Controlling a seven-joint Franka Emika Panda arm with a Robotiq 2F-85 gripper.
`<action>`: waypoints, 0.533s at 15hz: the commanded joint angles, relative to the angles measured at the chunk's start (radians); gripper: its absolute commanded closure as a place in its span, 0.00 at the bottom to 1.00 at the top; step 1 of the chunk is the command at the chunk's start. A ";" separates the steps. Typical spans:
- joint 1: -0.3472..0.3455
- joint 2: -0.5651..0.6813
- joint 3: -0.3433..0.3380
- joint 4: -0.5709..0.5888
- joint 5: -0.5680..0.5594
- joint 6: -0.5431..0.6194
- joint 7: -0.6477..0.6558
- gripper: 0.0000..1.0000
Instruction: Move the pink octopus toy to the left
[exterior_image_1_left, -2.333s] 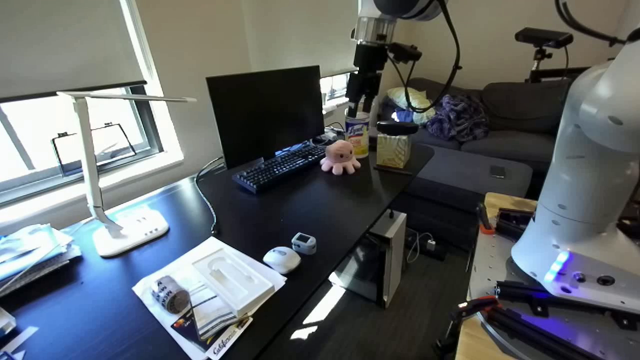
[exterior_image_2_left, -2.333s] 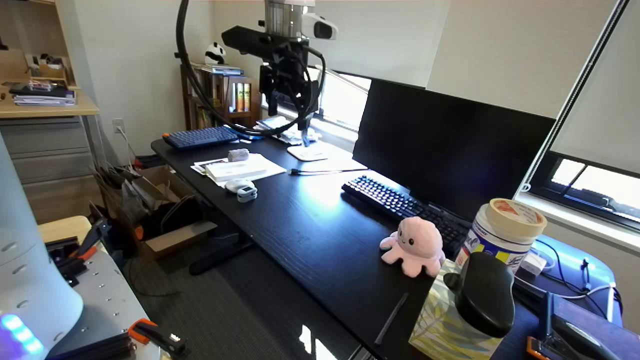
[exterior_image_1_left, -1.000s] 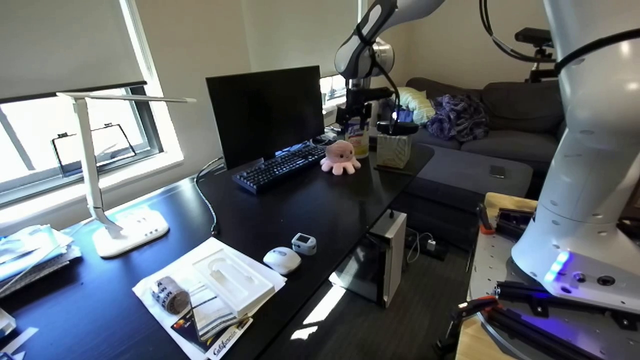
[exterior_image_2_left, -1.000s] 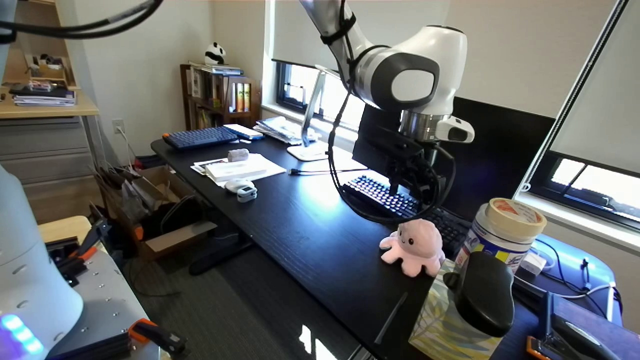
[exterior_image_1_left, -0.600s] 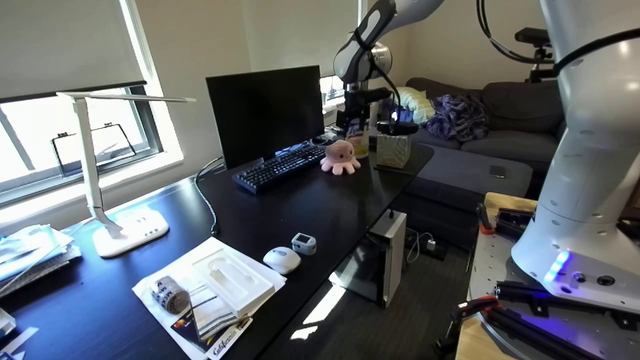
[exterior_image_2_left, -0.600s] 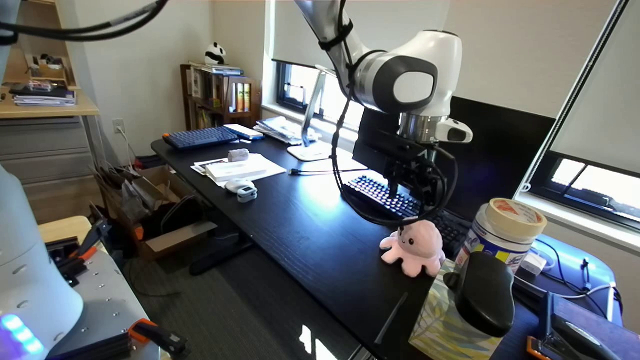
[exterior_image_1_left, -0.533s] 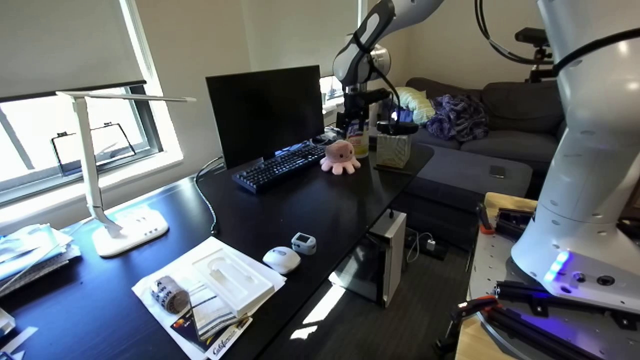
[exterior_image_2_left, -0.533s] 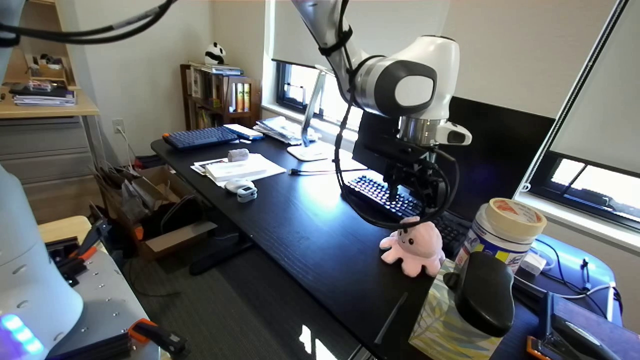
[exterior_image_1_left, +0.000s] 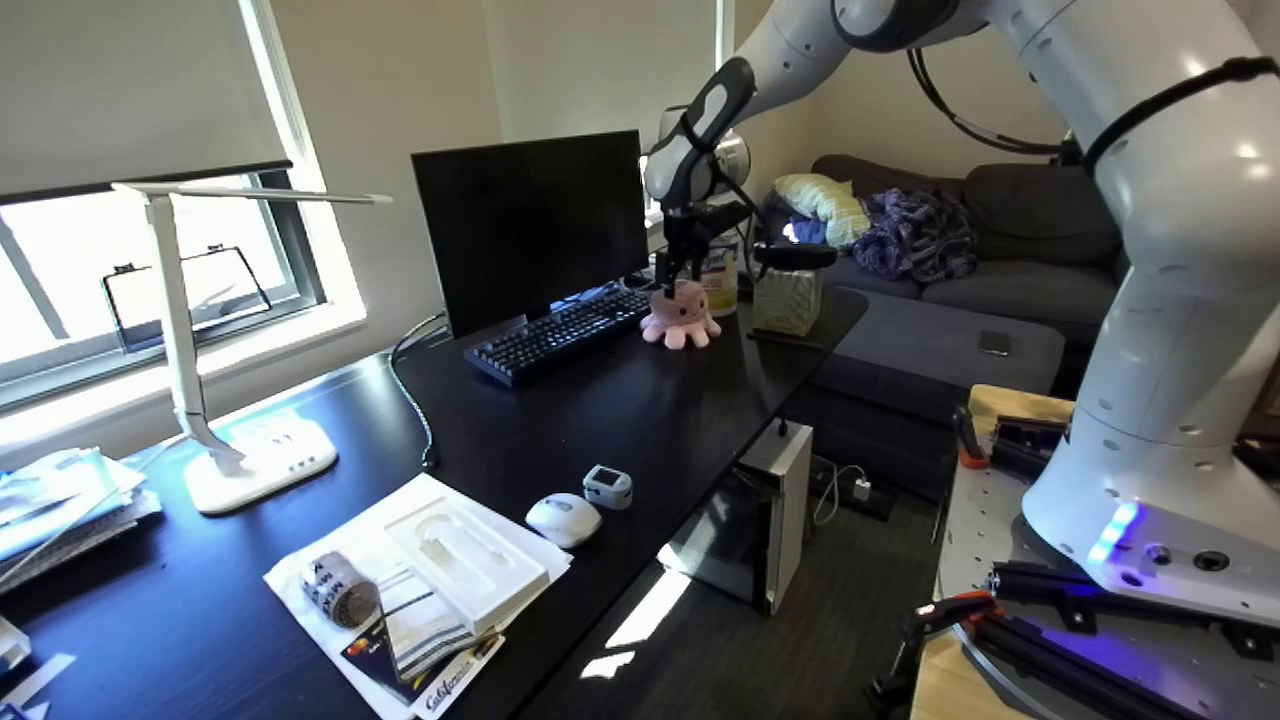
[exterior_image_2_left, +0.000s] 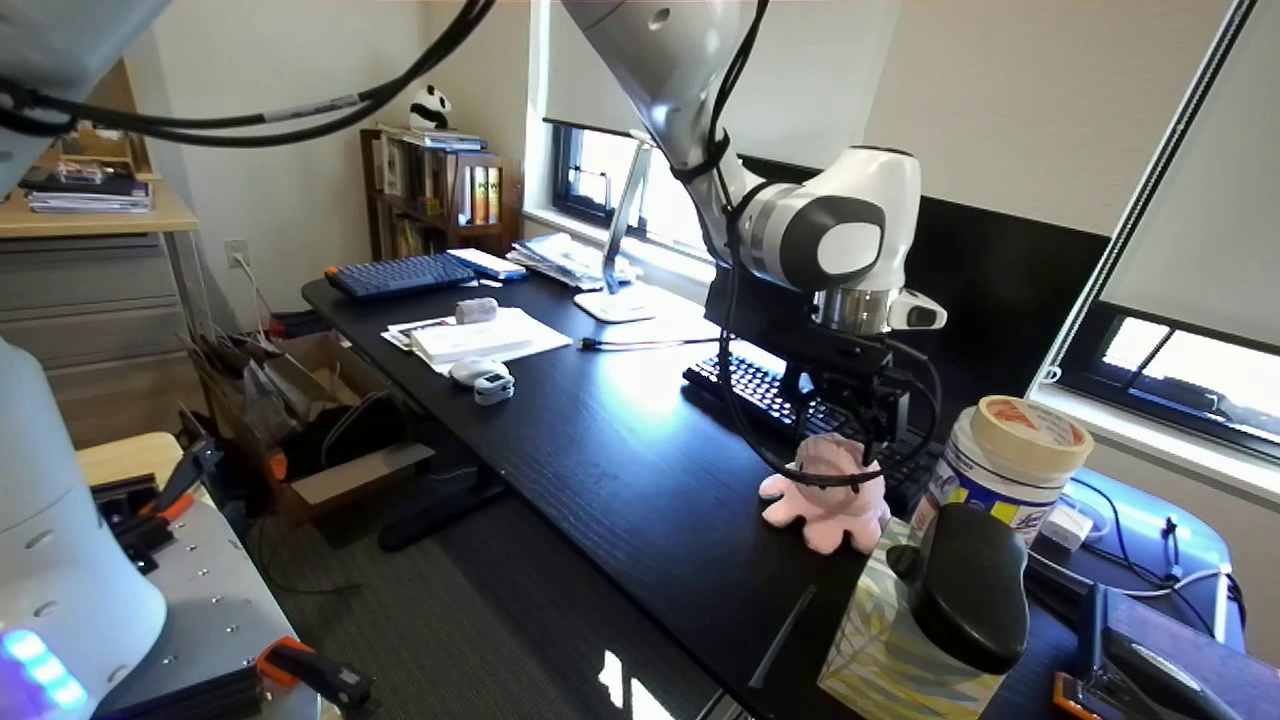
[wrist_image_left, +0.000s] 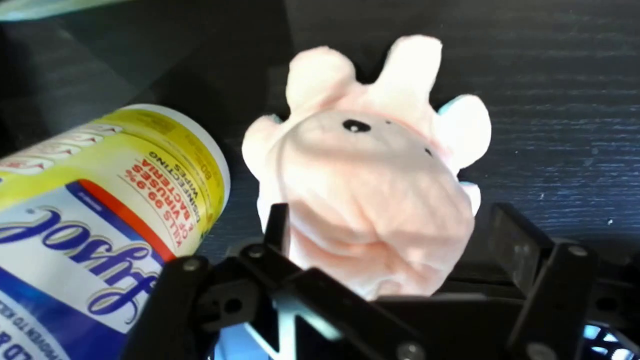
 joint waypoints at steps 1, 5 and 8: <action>-0.064 0.097 0.063 0.136 0.007 -0.029 -0.097 0.00; -0.098 0.150 0.100 0.203 0.024 -0.086 -0.121 0.32; -0.102 0.151 0.102 0.217 0.025 -0.154 -0.110 0.53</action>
